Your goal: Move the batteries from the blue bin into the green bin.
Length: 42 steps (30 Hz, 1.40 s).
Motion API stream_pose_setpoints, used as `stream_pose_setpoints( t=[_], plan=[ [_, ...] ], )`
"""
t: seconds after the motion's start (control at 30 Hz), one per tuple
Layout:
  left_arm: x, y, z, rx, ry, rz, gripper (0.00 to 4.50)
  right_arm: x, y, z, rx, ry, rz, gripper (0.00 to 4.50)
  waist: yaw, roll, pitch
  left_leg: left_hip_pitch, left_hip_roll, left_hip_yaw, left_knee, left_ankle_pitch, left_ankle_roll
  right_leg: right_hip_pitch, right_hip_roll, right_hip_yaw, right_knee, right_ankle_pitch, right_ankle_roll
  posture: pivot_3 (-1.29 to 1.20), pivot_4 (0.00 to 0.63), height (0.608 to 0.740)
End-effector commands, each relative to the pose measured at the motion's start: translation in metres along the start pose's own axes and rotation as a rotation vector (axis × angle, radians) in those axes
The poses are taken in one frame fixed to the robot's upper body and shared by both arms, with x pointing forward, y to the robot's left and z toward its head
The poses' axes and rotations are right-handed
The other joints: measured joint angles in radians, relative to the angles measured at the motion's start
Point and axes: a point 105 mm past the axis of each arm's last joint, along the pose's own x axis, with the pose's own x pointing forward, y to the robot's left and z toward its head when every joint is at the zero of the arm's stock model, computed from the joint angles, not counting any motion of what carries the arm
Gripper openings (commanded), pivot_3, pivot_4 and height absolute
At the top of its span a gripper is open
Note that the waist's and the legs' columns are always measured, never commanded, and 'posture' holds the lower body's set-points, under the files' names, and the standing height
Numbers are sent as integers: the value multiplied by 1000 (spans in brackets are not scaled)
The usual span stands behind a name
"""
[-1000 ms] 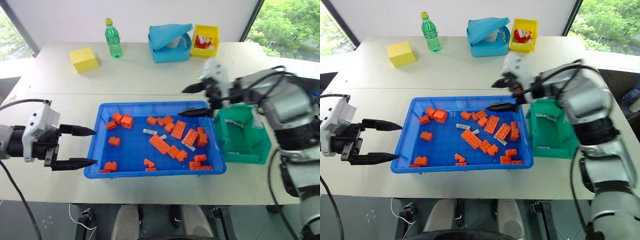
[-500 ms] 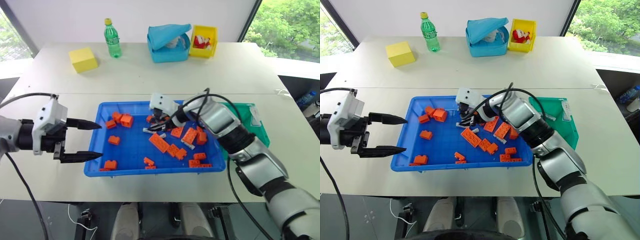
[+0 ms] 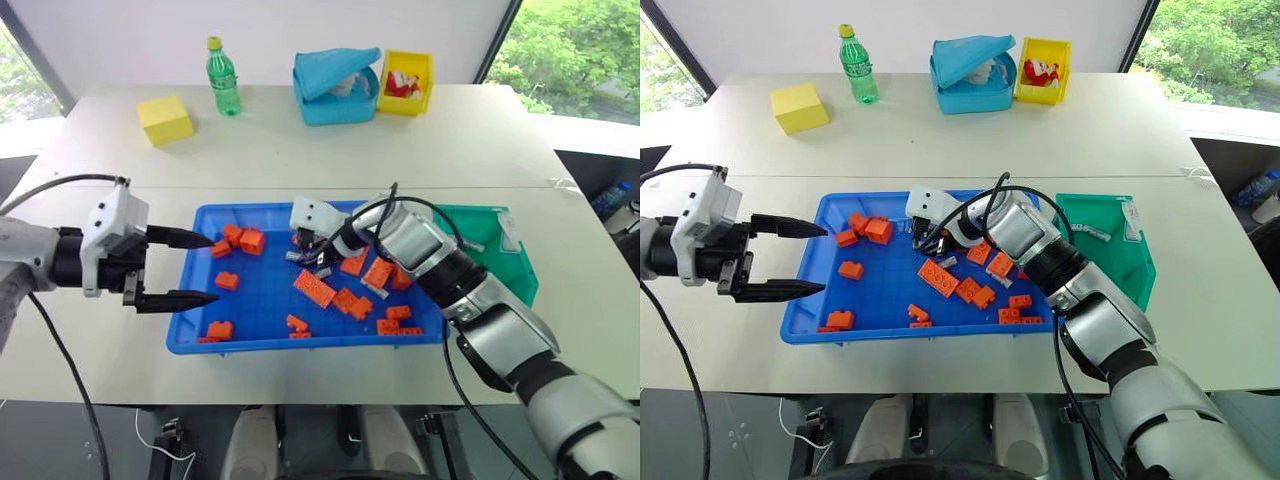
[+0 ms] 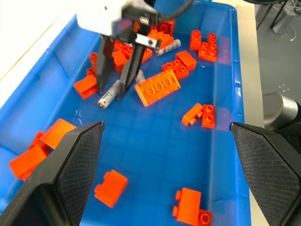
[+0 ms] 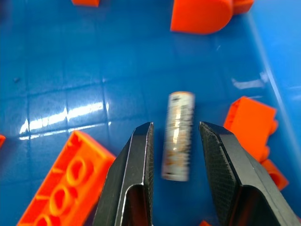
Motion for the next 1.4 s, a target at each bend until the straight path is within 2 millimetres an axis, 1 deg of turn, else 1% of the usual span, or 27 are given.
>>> stream_pose_setpoints(
  t=[0.03,0.07,0.13,0.2,0.23,0.33,0.4,0.47,0.5,0.53,0.6,0.63,0.67,0.73,0.8,0.87,0.93,0.97,1.03,1.07,1.1,1.13,1.2,1.27,1.3,1.33,1.4],
  plan=[
    [0,3,5,19,-12,5,4500,6,1,1,-30,4,-2,1551,-1,0,0,0,0,0,0,0,0,0,0,0,0,0,0,0,150,736],
    [0,3,5,19,-13,5,4500,6,1,0,-29,5,0,1551,0,0,0,1,0,0,0,0,0,0,0,0,0,0,0,0,150,736],
    [1,4,6,20,-14,3,4500,7,0,0,-26,0,-3,1006,0,-1,0,1,0,0,0,0,0,1,0,0,0,0,0,0,150,736],
    [1,4,6,21,-17,1,4500,4,-1,4,-16,-22,-1,197,0,-1,-1,2,0,0,0,0,0,2,0,0,0,0,0,0,150,736],
    [2,5,6,20,-18,-1,4500,0,-1,7,-8,-38,1,42,0,-1,-1,2,0,0,0,0,0,2,0,0,0,0,0,0,150,736],
    [4,4,5,14,-25,-11,4500,-19,-8,21,41,-102,-20,46,2,-1,0,2,0,0,0,0,0,2,0,0,0,0,0,0,150,736],
    [8,3,5,8,-41,-20,4500,-48,-15,31,81,-160,-47,46,6,-1,0,2,0,0,0,0,0,2,0,0,0,0,0,0,150,736],
    [14,2,6,1,-61,-29,4500,-90,-25,35,141,-225,-105,46,11,0,0,1,0,0,0,0,0,2,0,0,0,0,0,0,150,736],
    [16,1,6,-1,-68,-31,4500,-107,-28,34,168,-244,-133,46,13,0,0,0,0,0,0,0,0,1,-1,0,0,0,0,0,150,736],
    [18,1,5,-4,-73,-34,4500,-127,-32,28,205,-253,-171,46,13,0,0,0,0,-1,0,0,0,2,-1,-1,-1,0,0,0,150,736],
    [22,3,4,-10,-84,-38,4500,-167,-39,7,282,-242,-268,46,19,-1,0,0,-1,0,0,0,0,2,-1,-1,-1,0,0,0,150,736],
    [25,3,3,-15,-92,-42,4500,-186,-41,-8,317,-222,-330,46,23,-1,0,0,-1,-1,0,0,0,2,-1,-1,-2,0,0,0,150,736],
    [26,4,3,-18,-97,-46,4500,-198,-41,-19,340,-203,-374,46,28,-1,0,0,0,-1,0,0,0,2,-1,-1,-2,0,0,0,150,736],
    [30,5,2,-18,-104,-57,4500,-224,-36,-48,395,-141,-460,46,28,-1,-1,1,0,0,-1,0,0,2,0,-1,-3,0,0,0,150,736],
    [34,7,3,-16,-110,-63,4500,-242,-29,-72,448,-94,-514,46,28,-1,-1,2,0,0,-1,0,0,2,0,-1,-3,0,0,0,150,736],
    [37,9,4,-13,-118,-69,4500,-253,-23,-92,507,-57,-565,46,22,-1,0,2,-1,0,-1,0,0,2,0,0,-3,0,0,0,150,736],
    [39,12,6,-8,-124,-77,4500,-253,-15,-108,556,-40,-578,46,11,-1,0,3,0,0,-1,0,0,2,0,1,-2,0,0,0,150,736],
    [40,13,6,-6,-125,-80,4500,-251,-12,-112,573,-39,-573,46,7,-1,0,3,-1,0,-1,0,0,2,0,1,-2,0,0,0,150,736],
    [42,15,7,-1,-127,-85,4500,-244,-5,-118,577,-24,-557,1085,0,-1,0,5,0,0,-1,0,0,4,1,1,-2,0,0,0,150,736],
    [43,16,8,3,-128,-88,4500,-240,-4,-121,565,-9,-555,1444,-2,-1,0,5,0,0,-1,0,0,4,1,1,-2,0,0,0,150,736],
    [44,17,9,5,-129,-90,4500,-238,-3,-122,548,3,-558,2055,-2,-1,0,5,0,0,-1,0,0,4,1,2,-1,0,0,0,150,736],
    [44,17,10,9,-131,-92,4500,-237,-4,-121,532,8,-557,2436,-1,-1,0,5,0,0,-1,0,0,4,1,2,-1,0,0,0,150,736],
    [45,16,12,16,-133,-99,4500,-238,-10,-109,476,-9,-544,3532,-1,-1,0,5,0,0,-1,0,0,4,1,2,-1,0,0,0,150,736],
    [44,16,14,20,-134,-102,4500,-237,-18,-87,429,-72,-517,3532,-3,0,0,5,0,0,-1,0,0,4,1,3,-1,0,0,0,150,736],
    [44,16,14,22,-134,-102,4500,-233,-20,-73,404,-105,-489,3532,-4,0,0,5,0,0,-1,0,0,3,1,3,-1,0,0,0,150,736],
    [44,15,15,23,-134,-102,4500,-230,-21,-64,388,-123,-469,3532,-4,0,0,5,0,0,-1,0,0,3,1,3,-1,0,0,0,150,736],
    [42,15,15,23,-131,-97,4500,-212,-16,-36,362,-184,-349,3532,-1,-1,0,5,0,-1,-1,0,0,3,2,3,-1,0,0,0,150,736]
  ],
)
